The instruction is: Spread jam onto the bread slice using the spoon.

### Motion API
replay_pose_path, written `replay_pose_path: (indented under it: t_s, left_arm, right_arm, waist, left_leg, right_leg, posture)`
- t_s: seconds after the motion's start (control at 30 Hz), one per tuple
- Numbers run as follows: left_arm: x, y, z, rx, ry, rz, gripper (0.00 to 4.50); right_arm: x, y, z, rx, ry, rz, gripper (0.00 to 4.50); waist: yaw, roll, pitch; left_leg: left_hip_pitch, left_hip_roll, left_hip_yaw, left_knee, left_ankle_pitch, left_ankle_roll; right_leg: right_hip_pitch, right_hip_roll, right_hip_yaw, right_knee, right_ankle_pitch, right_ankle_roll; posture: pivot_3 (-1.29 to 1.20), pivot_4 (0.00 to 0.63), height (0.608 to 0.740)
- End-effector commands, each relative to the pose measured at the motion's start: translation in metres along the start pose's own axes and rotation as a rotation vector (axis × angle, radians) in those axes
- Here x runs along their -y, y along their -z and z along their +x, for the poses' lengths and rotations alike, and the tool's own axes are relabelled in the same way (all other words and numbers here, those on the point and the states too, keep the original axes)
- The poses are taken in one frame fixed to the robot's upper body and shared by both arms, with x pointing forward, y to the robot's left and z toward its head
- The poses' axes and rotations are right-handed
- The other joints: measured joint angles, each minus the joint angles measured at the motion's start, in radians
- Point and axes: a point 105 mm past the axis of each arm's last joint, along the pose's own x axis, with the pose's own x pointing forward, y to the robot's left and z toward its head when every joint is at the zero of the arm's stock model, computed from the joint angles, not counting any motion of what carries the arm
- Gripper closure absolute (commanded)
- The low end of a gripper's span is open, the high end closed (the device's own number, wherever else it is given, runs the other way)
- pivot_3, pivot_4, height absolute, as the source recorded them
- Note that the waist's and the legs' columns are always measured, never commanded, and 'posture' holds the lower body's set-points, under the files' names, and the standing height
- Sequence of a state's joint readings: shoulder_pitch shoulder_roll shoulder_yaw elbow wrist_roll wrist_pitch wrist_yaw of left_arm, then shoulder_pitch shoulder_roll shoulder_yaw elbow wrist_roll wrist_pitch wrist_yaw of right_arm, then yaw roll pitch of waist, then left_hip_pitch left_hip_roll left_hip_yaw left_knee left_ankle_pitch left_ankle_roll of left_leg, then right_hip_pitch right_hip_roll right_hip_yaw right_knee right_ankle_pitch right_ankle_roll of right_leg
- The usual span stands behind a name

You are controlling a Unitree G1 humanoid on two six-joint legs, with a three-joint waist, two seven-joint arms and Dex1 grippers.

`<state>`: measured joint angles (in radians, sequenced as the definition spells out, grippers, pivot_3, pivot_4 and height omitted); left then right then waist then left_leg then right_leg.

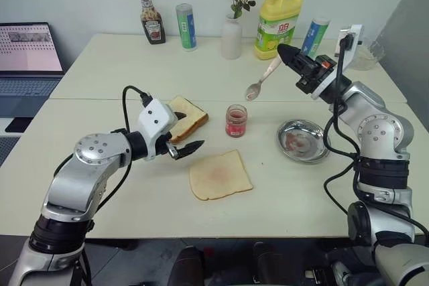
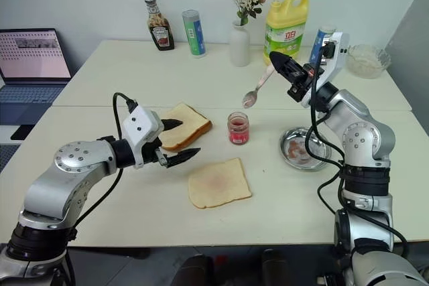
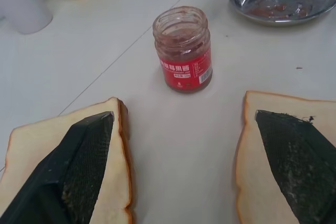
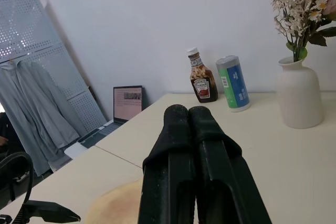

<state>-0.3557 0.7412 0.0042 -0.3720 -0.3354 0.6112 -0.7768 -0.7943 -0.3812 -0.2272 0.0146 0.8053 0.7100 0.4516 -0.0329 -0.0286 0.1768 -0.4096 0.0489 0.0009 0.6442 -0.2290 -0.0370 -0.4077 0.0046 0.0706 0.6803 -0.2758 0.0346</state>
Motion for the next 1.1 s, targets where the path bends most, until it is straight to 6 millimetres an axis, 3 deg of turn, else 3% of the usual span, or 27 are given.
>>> replay_pose_path:
  t_s: [0.03, 0.13, 0.33, 0.53, 0.7, 1.1]
  left_arm:
    - [0.008, -0.014, 0.000, 0.041, 0.041, 0.028, 0.00]
    - [0.020, -0.024, 0.004, 0.078, 0.122, 0.043, 0.00]
    - [0.041, -0.044, 0.009, 0.134, 0.255, 0.057, 0.00]
    - [0.056, -0.061, 0.016, 0.178, 0.340, 0.093, 0.00]
    - [0.059, -0.062, 0.018, 0.178, 0.355, 0.099, 0.00]
    - [0.062, -0.060, 0.021, 0.172, 0.365, 0.103, 0.00]
  right_arm:
    - [0.005, -0.029, -0.015, 0.075, 0.028, -0.041, 4.48]
    - [0.027, -0.030, -0.047, 0.058, 0.135, -0.036, 4.48]
    - [0.052, -0.024, -0.091, 0.034, 0.292, -0.019, 4.48]
    - [0.091, 0.005, -0.134, 0.026, 0.481, 0.071, 4.48]
    - [0.106, 0.025, -0.147, 0.009, 0.533, 0.107, 4.48]
    - [0.127, 0.066, -0.149, -0.031, 0.579, 0.186, 4.48]
  waist:
    - [0.000, 0.000, 0.000]
    - [0.009, 0.000, 0.000]
    - [0.004, -0.001, 0.000]
    - [-0.003, 0.000, 0.000]
    - [-0.003, 0.000, 0.000]
    - [-0.001, 0.000, 0.000]
  left_leg:
    - [0.000, 0.000, 0.000, 0.000, 0.000, 0.000]
    - [-0.001, 0.000, -0.001, 0.000, 0.000, 0.000]
    - [-0.003, -0.002, -0.001, 0.001, 0.000, 0.000]
    - [-0.003, -0.001, -0.001, 0.000, 0.000, 0.000]
    - [-0.002, -0.001, 0.000, 0.000, 0.000, 0.000]
    - [-0.002, -0.001, 0.000, 0.001, 0.000, 0.000]
  right_leg:
    - [0.000, 0.000, 0.000, 0.000, 0.000, 0.000]
    - [0.000, -0.001, -0.001, 0.000, 0.000, 0.000]
    - [-0.001, -0.002, -0.001, -0.001, 0.000, 0.000]
    - [-0.001, -0.001, -0.001, 0.000, 0.000, 0.001]
    - [-0.001, -0.001, 0.000, 0.000, -0.001, 0.001]
    - [-0.001, -0.001, 0.000, 0.000, -0.001, 0.001]
  posture:
    - [0.00, 0.150, 0.740]
    - [0.00, 0.150, 0.740]
    - [0.00, 0.150, 0.740]
    - [0.00, 0.150, 0.740]
    - [0.00, 0.150, 0.740]
    - [0.00, 0.150, 0.740]
